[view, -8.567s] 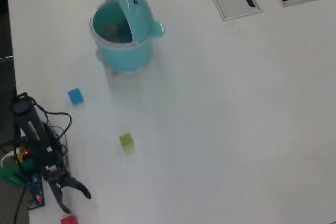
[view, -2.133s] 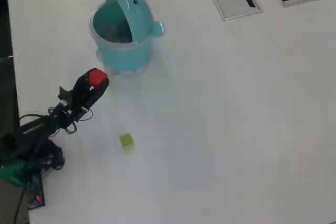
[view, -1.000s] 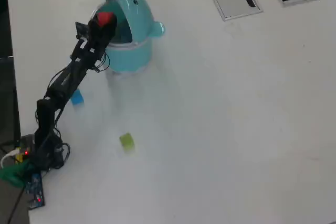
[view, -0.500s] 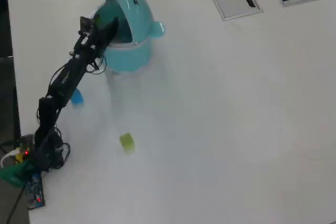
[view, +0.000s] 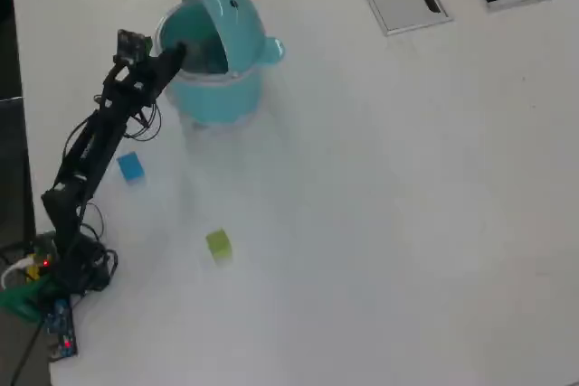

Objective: Grasp RGB lego blocks and put them in the bin one by one.

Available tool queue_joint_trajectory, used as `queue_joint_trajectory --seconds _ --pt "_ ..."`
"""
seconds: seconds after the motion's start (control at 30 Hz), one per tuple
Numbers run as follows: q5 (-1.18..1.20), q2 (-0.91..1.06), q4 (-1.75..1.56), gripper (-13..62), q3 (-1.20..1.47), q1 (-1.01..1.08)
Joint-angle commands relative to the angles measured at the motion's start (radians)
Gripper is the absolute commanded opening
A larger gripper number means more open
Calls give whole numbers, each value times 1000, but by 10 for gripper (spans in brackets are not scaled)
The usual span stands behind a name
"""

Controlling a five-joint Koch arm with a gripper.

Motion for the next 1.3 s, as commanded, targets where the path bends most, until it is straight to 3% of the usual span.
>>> queue_joint_trajectory --seconds 0.0,0.5,0.8,1.27 --pt "12 123 20 328 3 0" --pt "14 483 155 328 453 -38" --pt "2 583 353 319 563 -117" --pt "-29 640 373 320 723 -150"
